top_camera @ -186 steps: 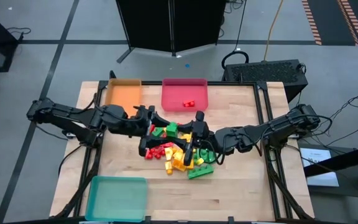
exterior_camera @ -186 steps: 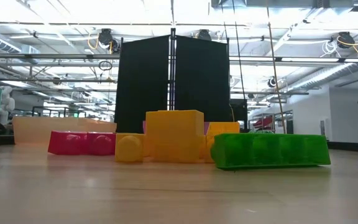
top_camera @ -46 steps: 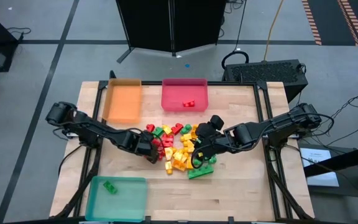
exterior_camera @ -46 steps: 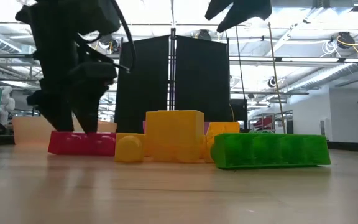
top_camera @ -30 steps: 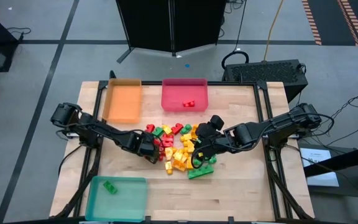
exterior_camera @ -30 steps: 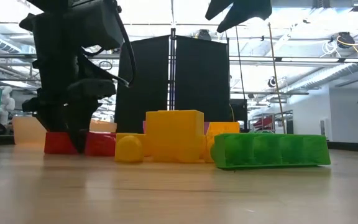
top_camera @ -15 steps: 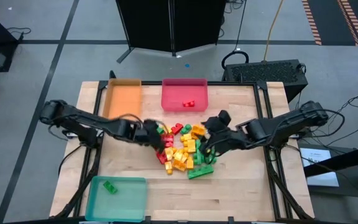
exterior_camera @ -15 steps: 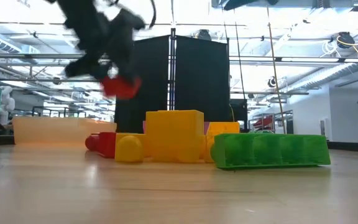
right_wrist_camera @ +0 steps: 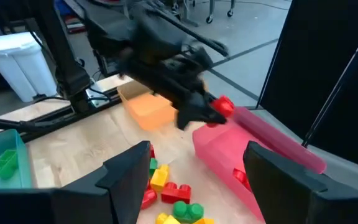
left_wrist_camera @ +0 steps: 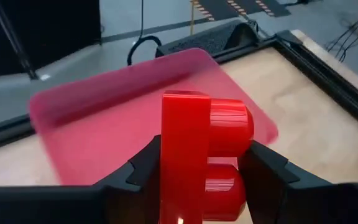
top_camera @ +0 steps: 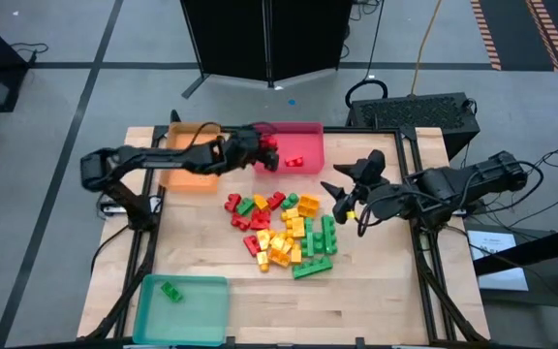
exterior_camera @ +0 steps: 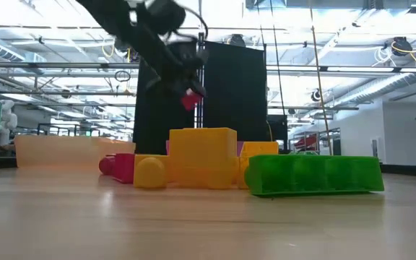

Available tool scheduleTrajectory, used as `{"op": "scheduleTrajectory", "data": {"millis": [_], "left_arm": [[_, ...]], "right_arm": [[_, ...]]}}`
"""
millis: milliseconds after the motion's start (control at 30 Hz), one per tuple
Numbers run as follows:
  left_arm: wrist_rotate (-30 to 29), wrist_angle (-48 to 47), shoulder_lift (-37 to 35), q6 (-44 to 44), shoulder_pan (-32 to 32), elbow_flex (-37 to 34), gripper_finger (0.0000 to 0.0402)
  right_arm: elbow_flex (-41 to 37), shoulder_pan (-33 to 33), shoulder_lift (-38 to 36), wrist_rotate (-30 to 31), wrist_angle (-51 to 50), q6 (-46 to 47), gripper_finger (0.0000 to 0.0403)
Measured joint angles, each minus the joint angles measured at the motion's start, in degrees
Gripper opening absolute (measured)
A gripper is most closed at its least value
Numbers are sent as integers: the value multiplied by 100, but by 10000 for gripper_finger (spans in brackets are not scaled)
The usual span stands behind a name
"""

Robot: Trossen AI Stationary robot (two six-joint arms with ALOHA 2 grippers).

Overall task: Sort blocks
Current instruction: Put the red game piece into the red bin, then put the yellow game piece into the yellow bin

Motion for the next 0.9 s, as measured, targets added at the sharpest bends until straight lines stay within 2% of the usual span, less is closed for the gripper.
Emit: {"op": "scheduleTrajectory", "data": {"millis": [200,400,500,633,733,800,900], "left_arm": [[280,392,617,-20,459,-11,168],[294,535,716,7,545,-6,306],[369,393,717,7,543,90,344],[1328,404,717,42,519,395,355],[2023,348,717,531,279,681,357],[2236,313,717,1031,22,848,357],[2179,323,717,2069,-380,978,358]], "right_arm": [[-2,0,0,-20,-18,-215,249],[-2,0,0,-38,-154,-233,249],[-2,0,0,-52,-230,-235,249],[-2,21,0,-55,-276,-254,249],[-4,89,-21,-57,-302,-316,249],[-4,132,-30,-55,-301,-347,249],[-6,209,-28,-59,-302,-349,249]]}}
